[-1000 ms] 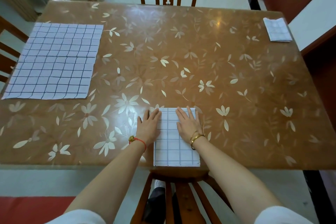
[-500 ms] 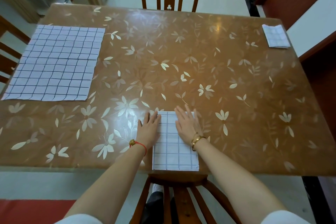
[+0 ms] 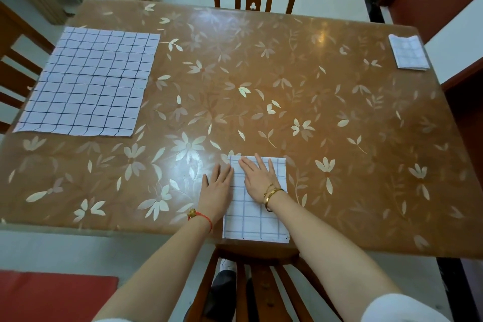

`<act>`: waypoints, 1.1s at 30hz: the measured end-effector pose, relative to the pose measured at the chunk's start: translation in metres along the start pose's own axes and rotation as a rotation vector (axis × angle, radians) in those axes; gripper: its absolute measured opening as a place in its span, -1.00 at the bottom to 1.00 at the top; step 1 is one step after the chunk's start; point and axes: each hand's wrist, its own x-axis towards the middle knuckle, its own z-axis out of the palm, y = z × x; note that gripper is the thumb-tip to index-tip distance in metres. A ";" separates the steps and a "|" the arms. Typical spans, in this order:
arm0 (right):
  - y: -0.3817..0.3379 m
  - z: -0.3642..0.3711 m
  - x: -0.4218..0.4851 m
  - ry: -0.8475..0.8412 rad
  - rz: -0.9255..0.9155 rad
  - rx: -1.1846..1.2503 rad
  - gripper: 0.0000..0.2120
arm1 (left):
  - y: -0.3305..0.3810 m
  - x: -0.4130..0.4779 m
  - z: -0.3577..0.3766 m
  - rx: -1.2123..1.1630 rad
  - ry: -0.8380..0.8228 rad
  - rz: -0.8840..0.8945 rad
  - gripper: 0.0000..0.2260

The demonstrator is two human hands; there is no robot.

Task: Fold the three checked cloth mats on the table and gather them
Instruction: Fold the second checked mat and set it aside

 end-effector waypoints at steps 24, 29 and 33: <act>-0.011 -0.018 0.005 -0.200 0.060 0.031 -0.45 | 0.000 -0.128 0.025 -0.070 0.066 0.062 -0.72; -0.008 -0.018 0.003 -0.166 0.035 0.087 -0.47 | -0.005 -0.132 0.026 -0.098 0.091 0.083 -0.73; 0.005 -0.011 -0.013 0.166 0.074 0.270 -0.51 | -0.005 -0.120 0.019 -0.258 0.196 -0.008 -0.80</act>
